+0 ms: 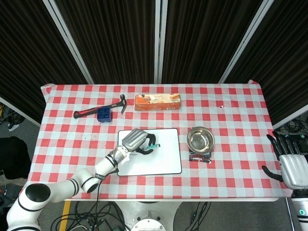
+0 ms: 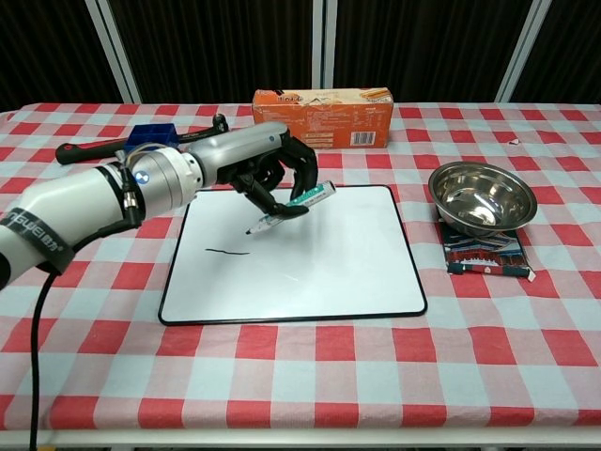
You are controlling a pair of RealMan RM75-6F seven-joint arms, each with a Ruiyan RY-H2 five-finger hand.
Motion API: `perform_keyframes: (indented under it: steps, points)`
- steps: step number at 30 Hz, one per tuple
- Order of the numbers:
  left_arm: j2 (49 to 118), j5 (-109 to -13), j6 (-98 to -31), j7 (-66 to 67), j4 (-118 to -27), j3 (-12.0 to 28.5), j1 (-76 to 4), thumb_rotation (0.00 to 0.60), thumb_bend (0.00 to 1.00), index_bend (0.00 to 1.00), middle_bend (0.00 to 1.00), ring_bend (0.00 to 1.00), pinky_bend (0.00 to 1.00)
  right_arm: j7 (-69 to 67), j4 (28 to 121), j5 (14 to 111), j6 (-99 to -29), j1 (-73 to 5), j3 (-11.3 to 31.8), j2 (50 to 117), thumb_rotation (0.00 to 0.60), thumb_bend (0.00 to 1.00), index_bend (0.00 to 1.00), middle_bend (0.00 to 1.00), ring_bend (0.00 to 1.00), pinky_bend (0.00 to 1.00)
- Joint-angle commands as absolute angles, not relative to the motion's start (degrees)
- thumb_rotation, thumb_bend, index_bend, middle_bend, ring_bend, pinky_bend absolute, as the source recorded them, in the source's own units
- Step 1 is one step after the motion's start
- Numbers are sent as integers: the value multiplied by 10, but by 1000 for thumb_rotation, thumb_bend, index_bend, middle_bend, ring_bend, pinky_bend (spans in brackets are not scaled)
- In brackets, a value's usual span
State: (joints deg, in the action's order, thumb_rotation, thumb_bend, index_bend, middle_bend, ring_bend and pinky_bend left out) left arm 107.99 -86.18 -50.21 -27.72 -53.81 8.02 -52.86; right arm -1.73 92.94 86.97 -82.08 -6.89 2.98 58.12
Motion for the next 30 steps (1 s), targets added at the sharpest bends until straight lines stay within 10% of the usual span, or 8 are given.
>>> perform_keyframes:
  steps: [1,30]
  points:
    - [1077,-849,-496,-273,-539,80,-523,600,368,578,597,774,935,-20,927,870,-819,-70,30,583,600,122,0,0,0,0]
    - [1022,-830,-469,-273,-628,30,-480,600,371,577,599,753,931,-26,921,877,-816,-73,29,586,600,122,0,0,0,0]
